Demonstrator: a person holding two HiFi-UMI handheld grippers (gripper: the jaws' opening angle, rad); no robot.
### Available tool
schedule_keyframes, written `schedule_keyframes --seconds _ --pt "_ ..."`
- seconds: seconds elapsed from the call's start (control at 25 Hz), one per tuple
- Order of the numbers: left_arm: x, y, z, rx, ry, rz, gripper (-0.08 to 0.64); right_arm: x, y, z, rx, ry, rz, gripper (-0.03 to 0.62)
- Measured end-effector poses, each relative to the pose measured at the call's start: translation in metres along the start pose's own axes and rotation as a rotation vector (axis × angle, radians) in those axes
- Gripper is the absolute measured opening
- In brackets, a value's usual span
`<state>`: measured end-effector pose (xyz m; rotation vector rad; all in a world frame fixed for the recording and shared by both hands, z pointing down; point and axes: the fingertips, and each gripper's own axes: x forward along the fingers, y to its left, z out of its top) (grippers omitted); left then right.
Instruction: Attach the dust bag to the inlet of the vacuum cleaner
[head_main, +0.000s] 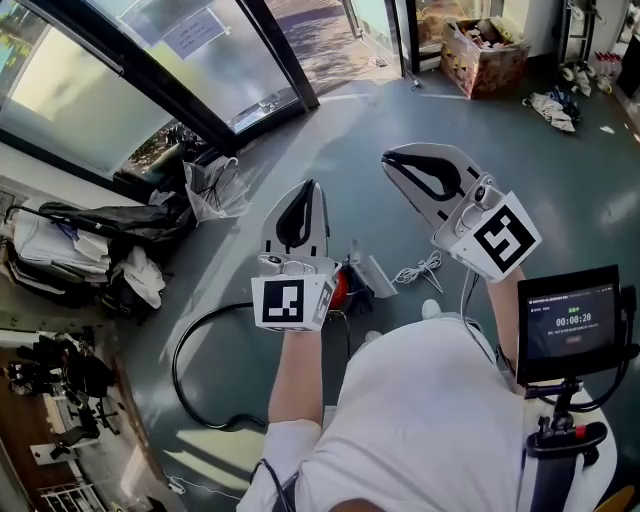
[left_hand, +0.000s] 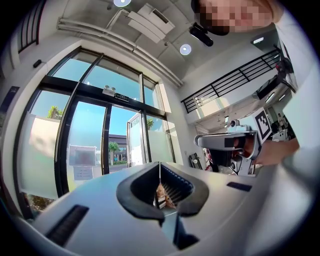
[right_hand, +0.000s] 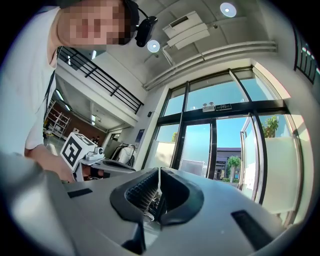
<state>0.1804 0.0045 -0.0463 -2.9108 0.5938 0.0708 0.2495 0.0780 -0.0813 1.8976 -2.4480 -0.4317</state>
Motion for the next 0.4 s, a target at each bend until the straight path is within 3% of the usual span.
schedule_keyframes --seconds 0.4 --pt "0.0073 0.0065 0.0054 -0.007 -0.012 -0.013 0.011 0.0106 -0.0054 0.0028 -0.029 -0.025 -0.003 0.02"
